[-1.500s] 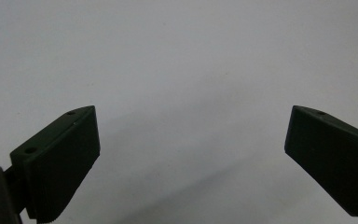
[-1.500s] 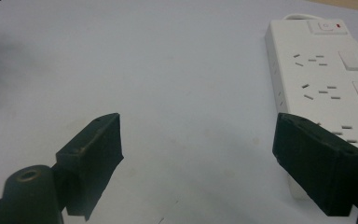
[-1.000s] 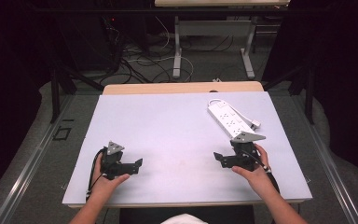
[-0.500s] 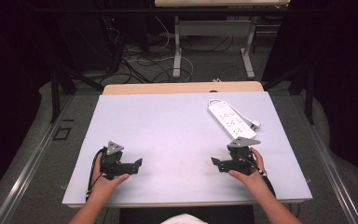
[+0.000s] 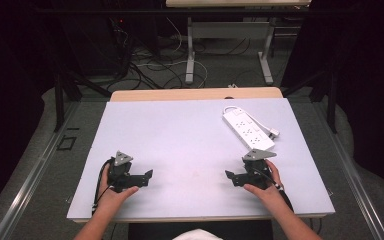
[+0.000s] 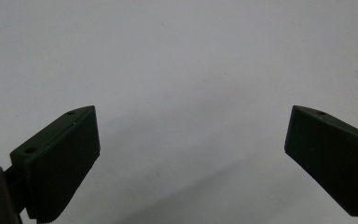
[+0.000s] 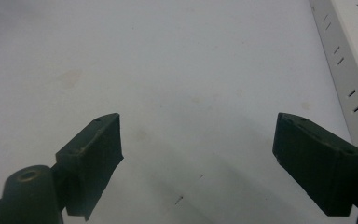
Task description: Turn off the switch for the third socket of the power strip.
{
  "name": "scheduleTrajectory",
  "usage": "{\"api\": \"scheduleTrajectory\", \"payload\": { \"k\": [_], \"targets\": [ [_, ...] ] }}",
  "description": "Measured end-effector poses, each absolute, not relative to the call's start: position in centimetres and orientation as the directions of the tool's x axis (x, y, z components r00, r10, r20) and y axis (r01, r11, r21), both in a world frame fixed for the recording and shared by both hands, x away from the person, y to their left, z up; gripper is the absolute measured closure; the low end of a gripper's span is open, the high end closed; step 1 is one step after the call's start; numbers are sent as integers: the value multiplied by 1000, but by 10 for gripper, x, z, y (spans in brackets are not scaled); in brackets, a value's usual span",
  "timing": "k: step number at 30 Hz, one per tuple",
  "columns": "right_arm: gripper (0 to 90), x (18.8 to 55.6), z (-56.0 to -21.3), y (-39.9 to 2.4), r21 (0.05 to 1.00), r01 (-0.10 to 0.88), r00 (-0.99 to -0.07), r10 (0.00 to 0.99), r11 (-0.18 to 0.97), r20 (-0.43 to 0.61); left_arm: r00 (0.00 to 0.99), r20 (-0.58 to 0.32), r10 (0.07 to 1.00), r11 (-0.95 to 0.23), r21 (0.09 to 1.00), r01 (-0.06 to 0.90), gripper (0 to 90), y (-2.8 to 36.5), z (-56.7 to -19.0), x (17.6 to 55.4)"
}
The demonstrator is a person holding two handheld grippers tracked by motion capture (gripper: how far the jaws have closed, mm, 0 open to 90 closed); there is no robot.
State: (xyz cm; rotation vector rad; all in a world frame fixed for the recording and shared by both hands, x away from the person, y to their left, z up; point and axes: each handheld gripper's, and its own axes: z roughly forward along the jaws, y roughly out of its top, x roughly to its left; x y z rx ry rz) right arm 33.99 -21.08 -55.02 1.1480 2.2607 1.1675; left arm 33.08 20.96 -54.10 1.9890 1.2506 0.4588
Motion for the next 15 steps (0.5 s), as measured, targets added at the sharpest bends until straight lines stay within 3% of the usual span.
{"api": "scheduleTrajectory", "payload": {
  "k": [15],
  "targets": [
    [151, 341, -552, -212, 796, 509, -610, 789, 328, 65, 463, -79, 883, -259, 739, 621, 31, 209, -542, 331]
  ]
}}
